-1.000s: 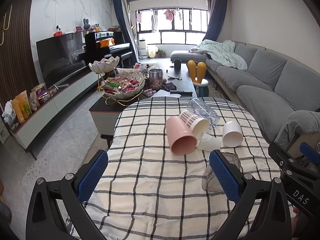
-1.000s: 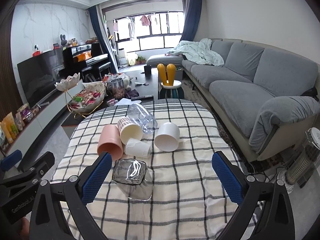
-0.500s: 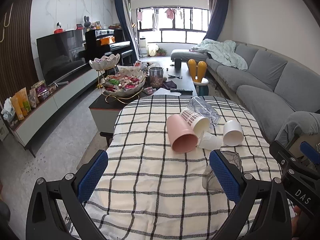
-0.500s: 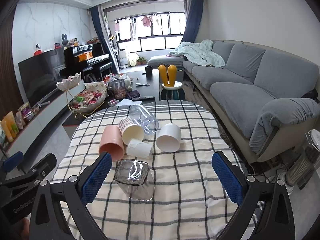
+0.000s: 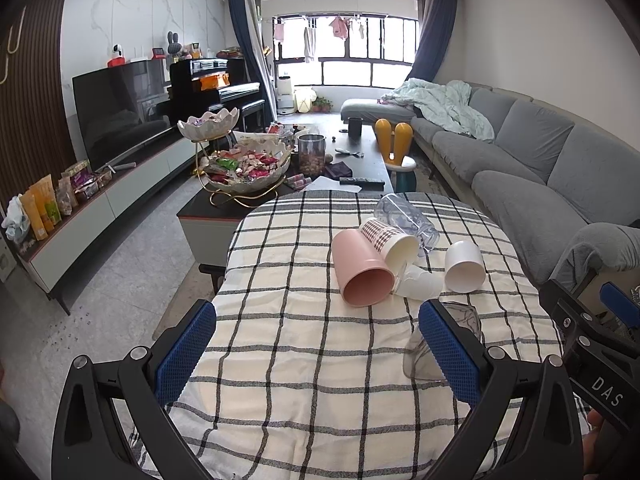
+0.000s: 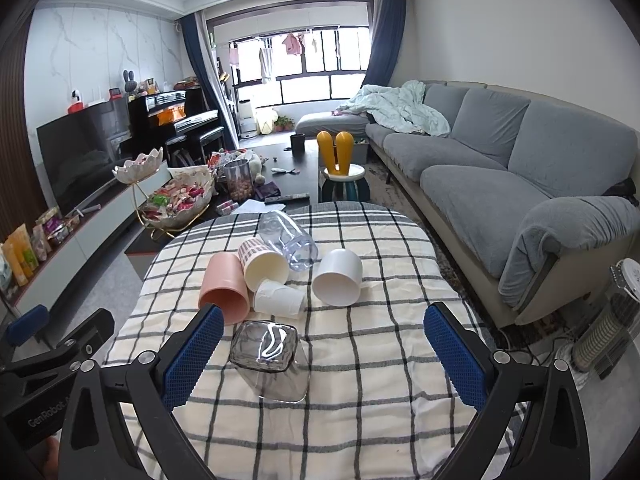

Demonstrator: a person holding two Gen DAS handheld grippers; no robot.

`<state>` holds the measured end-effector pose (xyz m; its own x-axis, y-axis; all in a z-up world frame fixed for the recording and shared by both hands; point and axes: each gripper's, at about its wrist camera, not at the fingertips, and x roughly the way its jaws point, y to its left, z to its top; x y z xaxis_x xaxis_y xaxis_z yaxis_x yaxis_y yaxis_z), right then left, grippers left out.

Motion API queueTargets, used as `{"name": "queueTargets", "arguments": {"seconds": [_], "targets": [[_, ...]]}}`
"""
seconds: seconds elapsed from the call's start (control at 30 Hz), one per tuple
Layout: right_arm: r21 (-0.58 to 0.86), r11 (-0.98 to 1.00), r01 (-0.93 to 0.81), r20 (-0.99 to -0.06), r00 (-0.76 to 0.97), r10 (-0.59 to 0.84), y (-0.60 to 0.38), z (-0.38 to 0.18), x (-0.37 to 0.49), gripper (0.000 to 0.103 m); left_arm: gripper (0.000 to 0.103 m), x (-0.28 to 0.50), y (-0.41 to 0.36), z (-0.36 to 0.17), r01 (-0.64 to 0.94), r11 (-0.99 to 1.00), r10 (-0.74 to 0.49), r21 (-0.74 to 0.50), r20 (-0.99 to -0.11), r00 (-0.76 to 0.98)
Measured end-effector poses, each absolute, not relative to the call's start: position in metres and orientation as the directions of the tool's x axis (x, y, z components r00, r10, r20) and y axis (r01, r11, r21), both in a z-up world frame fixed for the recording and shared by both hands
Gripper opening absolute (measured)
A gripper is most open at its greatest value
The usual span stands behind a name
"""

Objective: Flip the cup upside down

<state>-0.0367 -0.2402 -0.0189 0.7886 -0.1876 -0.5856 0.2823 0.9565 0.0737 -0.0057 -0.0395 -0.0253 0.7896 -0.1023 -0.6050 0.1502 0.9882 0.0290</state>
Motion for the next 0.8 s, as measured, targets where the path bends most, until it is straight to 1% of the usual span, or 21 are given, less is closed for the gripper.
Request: {"name": "queueTargets", "arguments": {"seconds": [0.8], "targets": [[0.077, 0.956, 0.283, -0.587, 0.788, -0.186, -0.2371, -0.015, -0.036, 0.101, 0.103, -0.0059, -0.0378, -0.0253, 0.15, 0.988, -0.102, 0.028, -0.605, 0.789]]}}
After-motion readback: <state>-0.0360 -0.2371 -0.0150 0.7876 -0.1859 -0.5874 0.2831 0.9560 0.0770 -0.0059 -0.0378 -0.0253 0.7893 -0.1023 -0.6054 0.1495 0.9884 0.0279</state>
